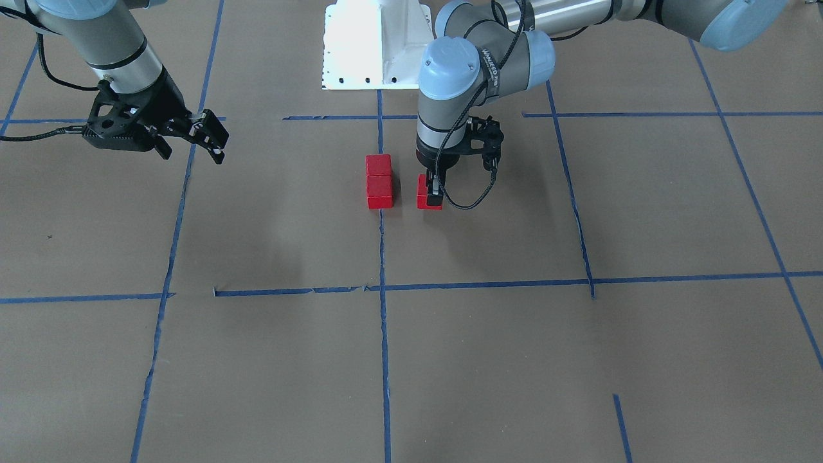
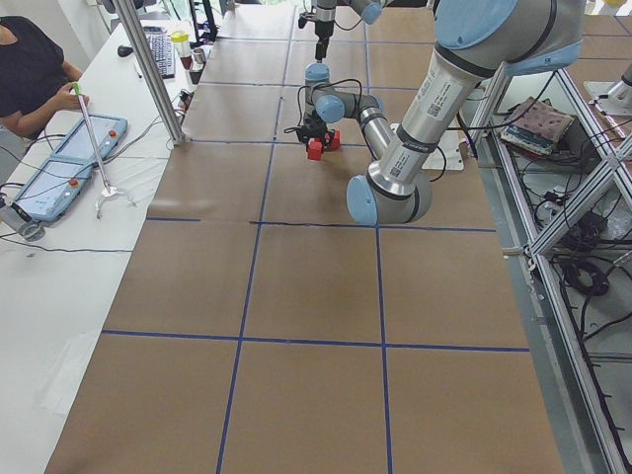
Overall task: Form red blocks into L shape at center
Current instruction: 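Carry the cube with the left gripper and set it beside the cube pair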
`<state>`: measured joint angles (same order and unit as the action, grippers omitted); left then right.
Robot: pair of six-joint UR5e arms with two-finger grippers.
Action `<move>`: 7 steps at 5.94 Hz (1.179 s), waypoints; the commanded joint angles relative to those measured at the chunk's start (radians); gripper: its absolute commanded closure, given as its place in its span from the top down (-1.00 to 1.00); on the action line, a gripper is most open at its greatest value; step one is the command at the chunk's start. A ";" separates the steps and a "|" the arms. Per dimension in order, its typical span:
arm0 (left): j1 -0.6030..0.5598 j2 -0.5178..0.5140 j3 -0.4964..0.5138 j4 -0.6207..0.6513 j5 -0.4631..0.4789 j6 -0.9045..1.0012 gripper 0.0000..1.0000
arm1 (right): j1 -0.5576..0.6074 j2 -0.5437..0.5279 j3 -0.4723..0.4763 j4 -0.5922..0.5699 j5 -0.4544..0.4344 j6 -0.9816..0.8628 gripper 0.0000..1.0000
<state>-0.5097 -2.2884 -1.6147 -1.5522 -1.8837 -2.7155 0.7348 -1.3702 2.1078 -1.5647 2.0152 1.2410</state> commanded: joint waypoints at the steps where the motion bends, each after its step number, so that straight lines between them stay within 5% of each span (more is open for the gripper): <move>1: 0.025 -0.006 0.009 -0.011 0.001 -0.097 -0.92 | -0.002 -0.006 0.001 0.000 -0.001 0.000 1.00; 7: 0.042 -0.059 0.085 -0.045 0.008 -0.159 -0.92 | 0.000 -0.018 0.003 0.000 0.000 0.000 1.00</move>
<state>-0.4693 -2.3494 -1.5296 -1.5939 -1.8761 -2.8697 0.7348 -1.3886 2.1101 -1.5646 2.0157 1.2410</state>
